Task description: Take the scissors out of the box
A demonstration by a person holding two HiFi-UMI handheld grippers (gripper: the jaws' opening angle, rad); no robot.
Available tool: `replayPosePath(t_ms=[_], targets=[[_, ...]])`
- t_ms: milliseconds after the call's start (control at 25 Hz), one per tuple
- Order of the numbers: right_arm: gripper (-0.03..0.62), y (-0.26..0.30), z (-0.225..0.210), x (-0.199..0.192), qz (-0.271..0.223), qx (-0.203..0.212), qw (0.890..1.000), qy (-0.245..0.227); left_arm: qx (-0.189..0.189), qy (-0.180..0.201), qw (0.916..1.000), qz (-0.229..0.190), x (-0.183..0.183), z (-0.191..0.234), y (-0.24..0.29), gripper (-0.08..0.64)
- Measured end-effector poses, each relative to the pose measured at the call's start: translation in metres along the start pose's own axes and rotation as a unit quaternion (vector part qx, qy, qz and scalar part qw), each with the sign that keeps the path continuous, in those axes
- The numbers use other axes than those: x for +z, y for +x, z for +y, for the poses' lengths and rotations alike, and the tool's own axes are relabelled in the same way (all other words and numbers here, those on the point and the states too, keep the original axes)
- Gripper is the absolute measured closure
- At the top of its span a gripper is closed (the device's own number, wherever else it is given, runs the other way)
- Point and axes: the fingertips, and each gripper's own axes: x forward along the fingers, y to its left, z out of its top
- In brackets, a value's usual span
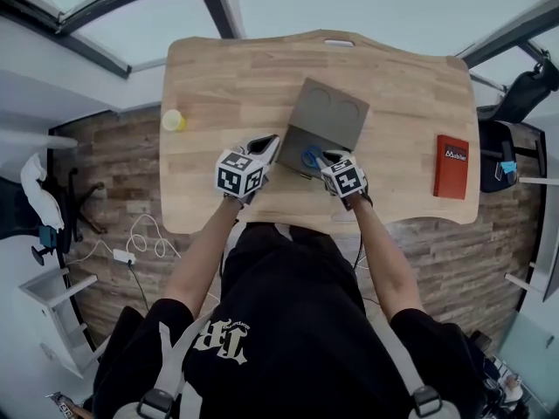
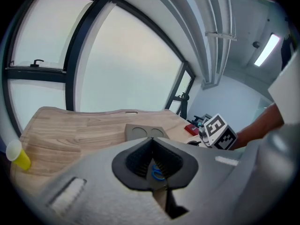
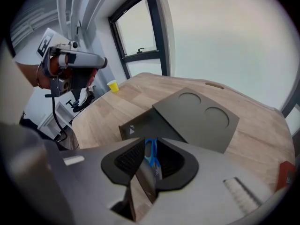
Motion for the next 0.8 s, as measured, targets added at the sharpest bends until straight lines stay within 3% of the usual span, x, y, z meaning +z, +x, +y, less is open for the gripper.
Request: replayPosePath(t_ms=[800], targets=[[0.479, 0.075, -0.009, -0.027, 0.104, -0.008, 0.995, -0.001, -0.003, -0.031, 0.9992, 0.024, -0.023, 0.044, -0.002, 0.56]])
